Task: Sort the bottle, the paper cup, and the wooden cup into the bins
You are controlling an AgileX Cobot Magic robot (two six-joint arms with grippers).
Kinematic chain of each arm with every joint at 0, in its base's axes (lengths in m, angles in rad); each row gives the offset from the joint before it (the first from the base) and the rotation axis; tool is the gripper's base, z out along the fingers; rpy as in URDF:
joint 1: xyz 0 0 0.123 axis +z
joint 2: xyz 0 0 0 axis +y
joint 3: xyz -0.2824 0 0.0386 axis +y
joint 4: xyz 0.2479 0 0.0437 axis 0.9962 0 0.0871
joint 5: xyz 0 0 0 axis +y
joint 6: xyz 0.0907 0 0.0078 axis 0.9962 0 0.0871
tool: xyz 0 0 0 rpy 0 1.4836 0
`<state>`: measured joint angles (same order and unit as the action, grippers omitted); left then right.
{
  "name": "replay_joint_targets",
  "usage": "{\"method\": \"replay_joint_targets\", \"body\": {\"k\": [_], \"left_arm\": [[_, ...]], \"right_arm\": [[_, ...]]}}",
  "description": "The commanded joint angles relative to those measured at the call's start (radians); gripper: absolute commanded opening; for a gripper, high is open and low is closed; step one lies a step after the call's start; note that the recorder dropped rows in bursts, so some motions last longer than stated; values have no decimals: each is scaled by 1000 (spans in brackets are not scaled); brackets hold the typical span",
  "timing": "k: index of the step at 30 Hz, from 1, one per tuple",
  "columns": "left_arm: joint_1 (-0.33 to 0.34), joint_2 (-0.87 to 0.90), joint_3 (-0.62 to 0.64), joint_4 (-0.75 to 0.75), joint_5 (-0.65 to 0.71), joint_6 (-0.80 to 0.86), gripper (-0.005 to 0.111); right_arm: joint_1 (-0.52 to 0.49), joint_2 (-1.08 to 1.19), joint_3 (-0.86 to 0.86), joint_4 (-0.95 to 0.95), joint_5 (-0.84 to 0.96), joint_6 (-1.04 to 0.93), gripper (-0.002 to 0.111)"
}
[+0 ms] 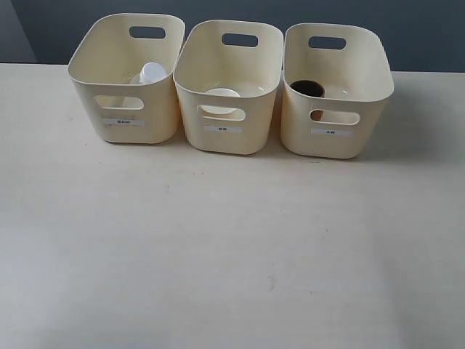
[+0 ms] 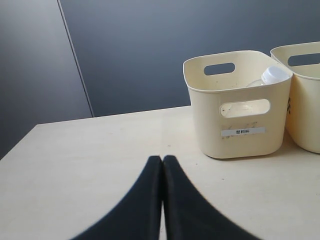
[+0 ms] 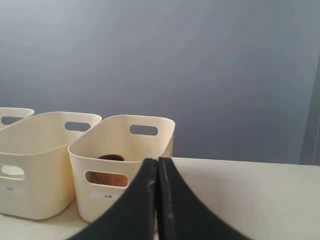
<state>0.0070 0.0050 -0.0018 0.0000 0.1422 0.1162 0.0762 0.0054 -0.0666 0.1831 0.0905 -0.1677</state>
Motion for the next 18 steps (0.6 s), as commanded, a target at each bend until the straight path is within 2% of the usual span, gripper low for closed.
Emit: {"method": "replay_joint_targets", "body": {"k": [1,18], "left_arm": [[0,-5,2,0,-7,-1,0],[0,-5,2,0,-7,-1,0]], "right_arm": [[-5,-5,67,-13,-90,-8,-1],[-5,-5,67,-16,-17,-12,-1]]}}
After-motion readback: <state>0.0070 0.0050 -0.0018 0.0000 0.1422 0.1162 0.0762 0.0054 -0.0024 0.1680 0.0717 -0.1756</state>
